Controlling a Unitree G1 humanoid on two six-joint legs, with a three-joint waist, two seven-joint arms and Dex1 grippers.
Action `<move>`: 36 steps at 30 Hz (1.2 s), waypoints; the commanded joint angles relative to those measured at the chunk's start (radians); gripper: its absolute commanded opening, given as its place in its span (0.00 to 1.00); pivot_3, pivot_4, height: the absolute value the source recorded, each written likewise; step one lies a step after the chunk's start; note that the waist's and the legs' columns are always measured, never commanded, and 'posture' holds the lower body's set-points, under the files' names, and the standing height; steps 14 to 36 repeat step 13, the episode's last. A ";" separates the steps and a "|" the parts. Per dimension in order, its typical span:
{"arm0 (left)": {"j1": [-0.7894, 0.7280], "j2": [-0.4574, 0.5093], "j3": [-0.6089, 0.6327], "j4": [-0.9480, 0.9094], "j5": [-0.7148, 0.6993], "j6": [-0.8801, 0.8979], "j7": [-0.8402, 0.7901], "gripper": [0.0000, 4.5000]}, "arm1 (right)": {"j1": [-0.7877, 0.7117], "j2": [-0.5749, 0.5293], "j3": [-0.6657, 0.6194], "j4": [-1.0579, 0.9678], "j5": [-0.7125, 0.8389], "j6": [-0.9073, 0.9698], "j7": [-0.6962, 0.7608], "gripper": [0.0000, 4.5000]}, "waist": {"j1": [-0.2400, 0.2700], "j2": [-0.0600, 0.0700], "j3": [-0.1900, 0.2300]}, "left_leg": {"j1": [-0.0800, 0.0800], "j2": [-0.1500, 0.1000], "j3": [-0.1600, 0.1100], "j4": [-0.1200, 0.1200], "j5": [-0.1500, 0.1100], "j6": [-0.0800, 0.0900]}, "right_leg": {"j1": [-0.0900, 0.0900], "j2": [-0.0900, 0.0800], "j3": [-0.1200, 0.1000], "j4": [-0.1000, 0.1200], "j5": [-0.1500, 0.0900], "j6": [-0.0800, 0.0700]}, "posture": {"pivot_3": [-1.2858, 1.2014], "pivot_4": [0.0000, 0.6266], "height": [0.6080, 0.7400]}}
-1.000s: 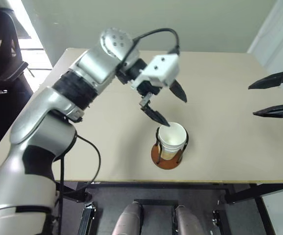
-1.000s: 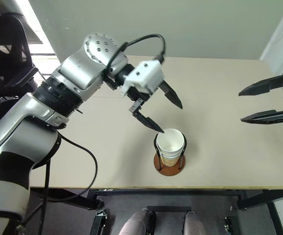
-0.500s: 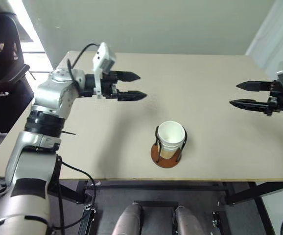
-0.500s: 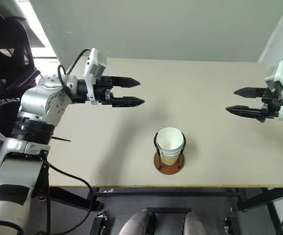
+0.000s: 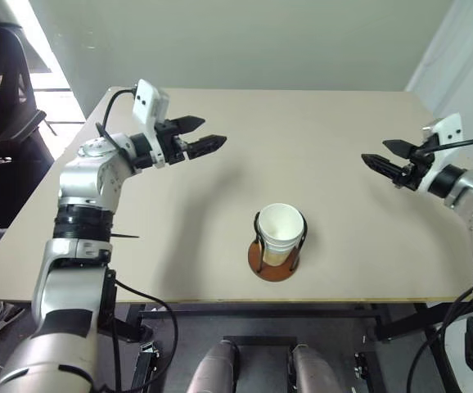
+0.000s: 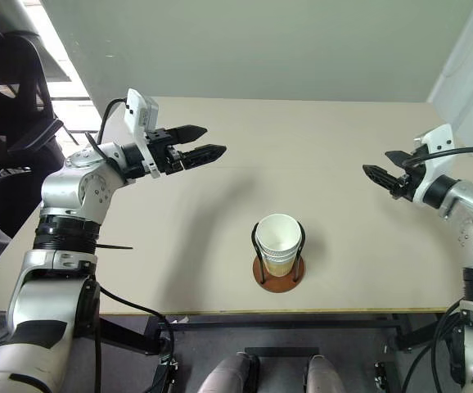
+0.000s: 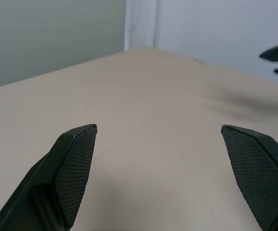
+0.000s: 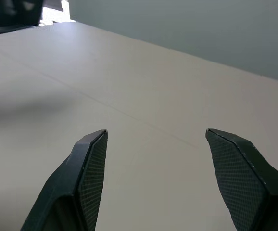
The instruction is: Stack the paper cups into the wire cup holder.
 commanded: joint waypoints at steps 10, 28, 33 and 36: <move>0.077 -0.148 0.064 -0.015 0.085 -0.112 0.186 0.99 | -0.037 0.122 -0.054 0.111 -0.074 -0.162 -0.201 0.73 | 0.000 0.000 0.000 | 0.001 0.000 0.000 0.001 -0.001 0.000 | 0.001 0.000 0.000 0.000 0.001 -0.001 | 0.52 0.24 1.00; 0.081 -0.173 0.068 -0.024 0.091 -0.115 0.205 0.99 | -0.041 0.160 -0.061 0.119 -0.078 -0.178 -0.246 0.73 | 0.000 0.000 0.000 | 0.001 0.000 0.000 0.001 0.000 0.000 | 0.000 0.000 0.000 0.000 0.001 -0.002 | 0.52 0.24 1.00; 0.081 -0.173 0.068 -0.024 0.091 -0.115 0.205 0.99 | -0.041 0.160 -0.061 0.119 -0.078 -0.178 -0.246 0.73 | 0.000 0.000 0.000 | 0.001 0.000 0.000 0.001 0.000 0.000 | 0.000 0.000 0.000 0.000 0.001 -0.002 | 0.52 0.24 1.00; 0.081 -0.173 0.068 -0.024 0.091 -0.115 0.205 0.99 | -0.041 0.160 -0.061 0.119 -0.078 -0.178 -0.246 0.73 | 0.000 0.000 0.000 | 0.001 0.000 0.000 0.001 0.000 0.000 | 0.000 0.000 0.000 0.000 0.001 -0.002 | 0.52 0.24 1.00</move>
